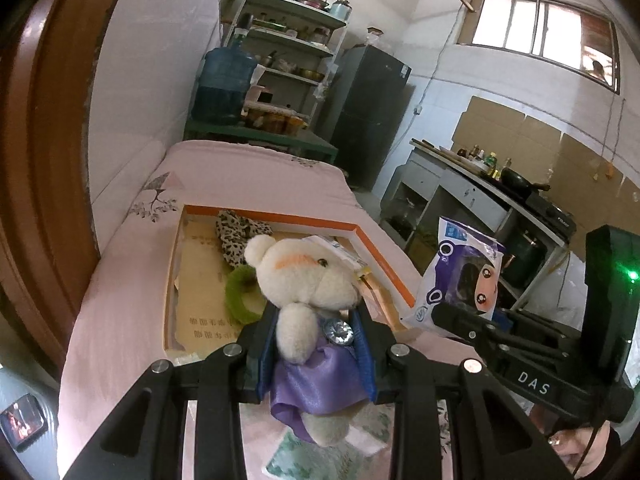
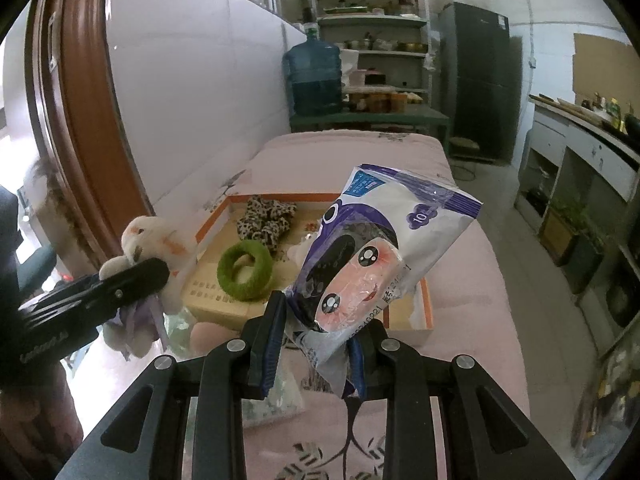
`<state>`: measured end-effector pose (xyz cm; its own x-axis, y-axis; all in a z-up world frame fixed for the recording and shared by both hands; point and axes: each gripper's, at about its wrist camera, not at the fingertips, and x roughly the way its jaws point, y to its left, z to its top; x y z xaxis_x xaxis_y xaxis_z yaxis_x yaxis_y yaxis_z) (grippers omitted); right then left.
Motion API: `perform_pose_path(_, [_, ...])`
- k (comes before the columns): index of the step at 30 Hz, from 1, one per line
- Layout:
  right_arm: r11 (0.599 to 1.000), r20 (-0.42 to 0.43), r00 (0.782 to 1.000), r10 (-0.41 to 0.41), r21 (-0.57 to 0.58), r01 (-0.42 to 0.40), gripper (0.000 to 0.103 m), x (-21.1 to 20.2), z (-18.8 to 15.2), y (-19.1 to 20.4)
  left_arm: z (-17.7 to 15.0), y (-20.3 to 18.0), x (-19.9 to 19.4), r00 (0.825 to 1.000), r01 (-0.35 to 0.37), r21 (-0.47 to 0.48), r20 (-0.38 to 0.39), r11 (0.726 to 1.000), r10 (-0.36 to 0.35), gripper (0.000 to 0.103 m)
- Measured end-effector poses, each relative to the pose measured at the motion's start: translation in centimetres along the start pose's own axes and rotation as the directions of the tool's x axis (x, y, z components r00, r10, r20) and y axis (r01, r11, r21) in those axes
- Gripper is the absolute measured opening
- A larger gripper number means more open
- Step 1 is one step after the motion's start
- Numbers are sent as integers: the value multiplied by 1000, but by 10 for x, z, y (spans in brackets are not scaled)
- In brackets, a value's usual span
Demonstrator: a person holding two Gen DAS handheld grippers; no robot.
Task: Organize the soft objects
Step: 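Carry the teddy bear and cartoon wipes pack over the box lid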
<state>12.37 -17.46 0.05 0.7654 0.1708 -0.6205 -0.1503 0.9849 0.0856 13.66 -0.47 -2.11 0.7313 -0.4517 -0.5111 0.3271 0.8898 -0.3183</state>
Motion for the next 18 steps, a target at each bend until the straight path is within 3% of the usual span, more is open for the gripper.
perform_pose_path(18, [1000, -30, 1000, 9, -1, -9, 29, 48, 24, -17, 31, 28, 45, 999, -36, -51, -24, 998, 35, 34])
